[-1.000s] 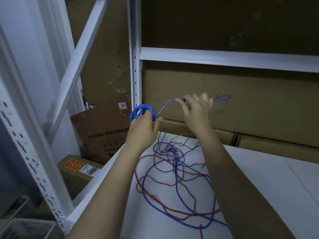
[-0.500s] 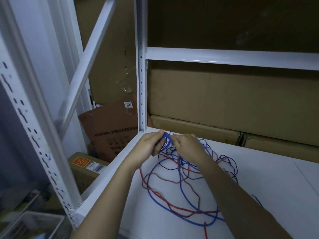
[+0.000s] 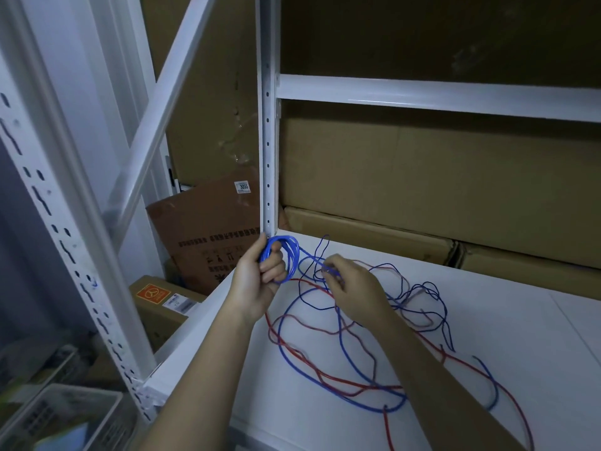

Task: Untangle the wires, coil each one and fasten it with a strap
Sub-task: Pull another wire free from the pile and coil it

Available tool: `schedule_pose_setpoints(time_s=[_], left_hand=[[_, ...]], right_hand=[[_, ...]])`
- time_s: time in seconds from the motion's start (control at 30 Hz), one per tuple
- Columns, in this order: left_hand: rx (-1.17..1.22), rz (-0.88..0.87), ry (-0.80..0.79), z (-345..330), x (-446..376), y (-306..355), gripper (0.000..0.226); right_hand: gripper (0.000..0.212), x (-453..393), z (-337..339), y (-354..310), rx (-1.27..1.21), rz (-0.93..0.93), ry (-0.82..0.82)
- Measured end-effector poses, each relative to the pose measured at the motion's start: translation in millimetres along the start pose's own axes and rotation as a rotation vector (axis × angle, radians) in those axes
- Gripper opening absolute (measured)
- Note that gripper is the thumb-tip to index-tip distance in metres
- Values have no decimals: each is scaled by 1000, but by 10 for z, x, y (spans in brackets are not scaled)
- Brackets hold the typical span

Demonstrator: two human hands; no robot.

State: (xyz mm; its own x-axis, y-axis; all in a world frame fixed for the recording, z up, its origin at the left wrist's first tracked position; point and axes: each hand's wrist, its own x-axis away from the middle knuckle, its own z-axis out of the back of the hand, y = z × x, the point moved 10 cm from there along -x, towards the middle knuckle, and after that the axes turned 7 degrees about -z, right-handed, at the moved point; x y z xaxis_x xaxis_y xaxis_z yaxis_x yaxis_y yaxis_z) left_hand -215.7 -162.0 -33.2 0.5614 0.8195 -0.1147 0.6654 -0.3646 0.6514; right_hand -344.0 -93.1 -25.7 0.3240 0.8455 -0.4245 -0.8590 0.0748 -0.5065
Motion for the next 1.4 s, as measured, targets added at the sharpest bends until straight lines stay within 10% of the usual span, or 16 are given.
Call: schedule_pose_setpoints(time_s=[0.17,0.4,0.6,0.9,1.23,1.4], left_hand=[[-105,-171,6,-141,-97,83,28],[-1093,-195,-123,-187,-192,-188,17],[-1815,-105,-356,-141,-201,-526,16],[-1589,56,-394,-139,-115,-526,30],[-1575,-248,-202,-157,-182,-91,42],[-1447,-342,-191,-310,-240,39,46]], right_hand=[[21,104,-246,53,62,13,-111],[40,170,-227,175,-289,-85,-128],[15,100,-204,344,-376,-140,-111],[16,-93,53,577,-277,-265,73],[3,-243,320,606,-373,-230,-40],[35,-270,545,421,-291,-144,4]])
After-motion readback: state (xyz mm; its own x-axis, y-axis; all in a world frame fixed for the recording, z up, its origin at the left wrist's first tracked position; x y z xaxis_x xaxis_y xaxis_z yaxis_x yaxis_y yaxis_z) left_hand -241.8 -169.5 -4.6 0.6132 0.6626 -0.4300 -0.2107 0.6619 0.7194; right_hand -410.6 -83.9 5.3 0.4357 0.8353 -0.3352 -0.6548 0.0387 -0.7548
